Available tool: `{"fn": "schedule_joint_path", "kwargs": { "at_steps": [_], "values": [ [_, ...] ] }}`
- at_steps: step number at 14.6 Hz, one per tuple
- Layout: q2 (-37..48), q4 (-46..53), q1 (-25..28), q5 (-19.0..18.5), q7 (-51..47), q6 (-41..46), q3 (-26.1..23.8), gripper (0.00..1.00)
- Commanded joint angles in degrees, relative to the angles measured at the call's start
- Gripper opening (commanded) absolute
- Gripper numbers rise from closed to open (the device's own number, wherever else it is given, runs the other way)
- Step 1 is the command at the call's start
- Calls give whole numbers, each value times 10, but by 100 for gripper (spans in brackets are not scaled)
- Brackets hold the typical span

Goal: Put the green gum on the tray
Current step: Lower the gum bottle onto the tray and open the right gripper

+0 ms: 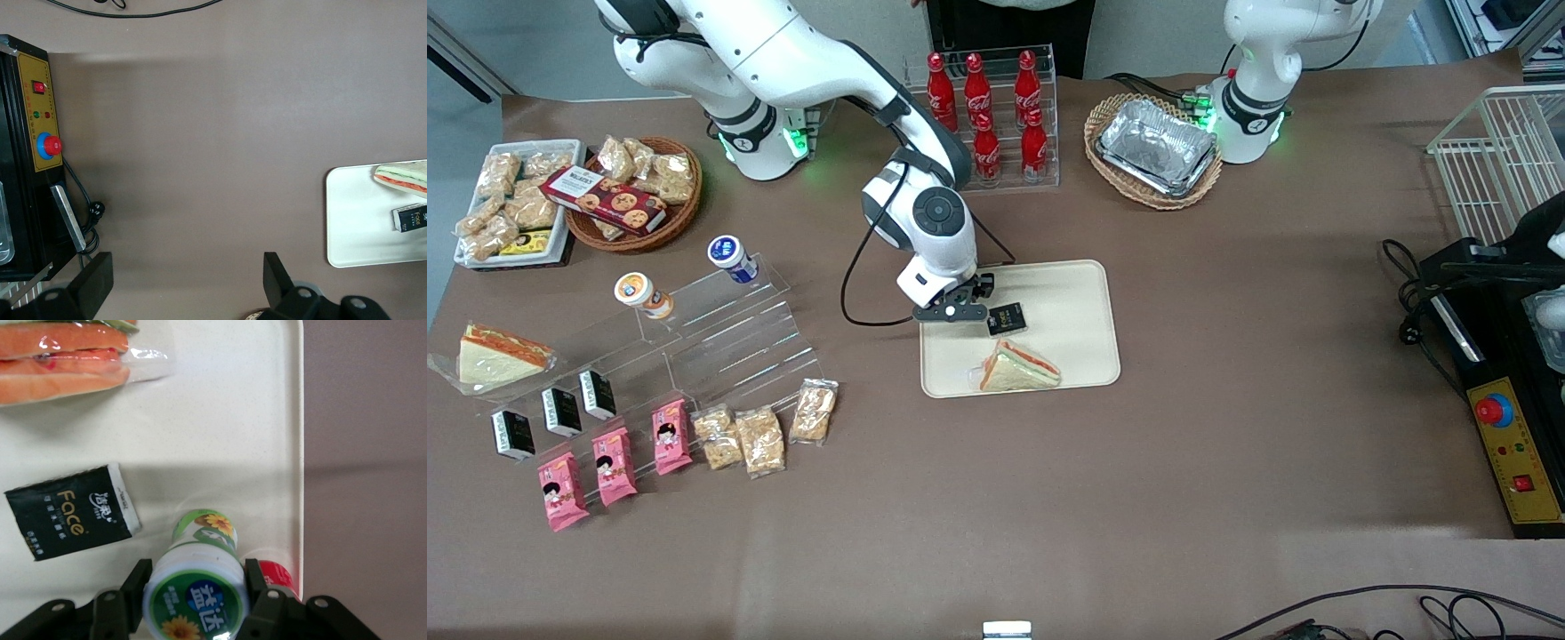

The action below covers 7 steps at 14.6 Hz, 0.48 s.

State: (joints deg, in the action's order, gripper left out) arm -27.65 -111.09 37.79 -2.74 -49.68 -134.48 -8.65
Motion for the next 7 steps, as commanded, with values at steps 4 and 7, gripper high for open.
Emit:
{"fn": "schedule_joint_path", "kwargs": {
  "at_steps": [4,7],
  "values": [
    [105,5,-18,-5,-3,63,-1,100],
    [172,66,-48,5,38,203,-1,100]
  ]
}}
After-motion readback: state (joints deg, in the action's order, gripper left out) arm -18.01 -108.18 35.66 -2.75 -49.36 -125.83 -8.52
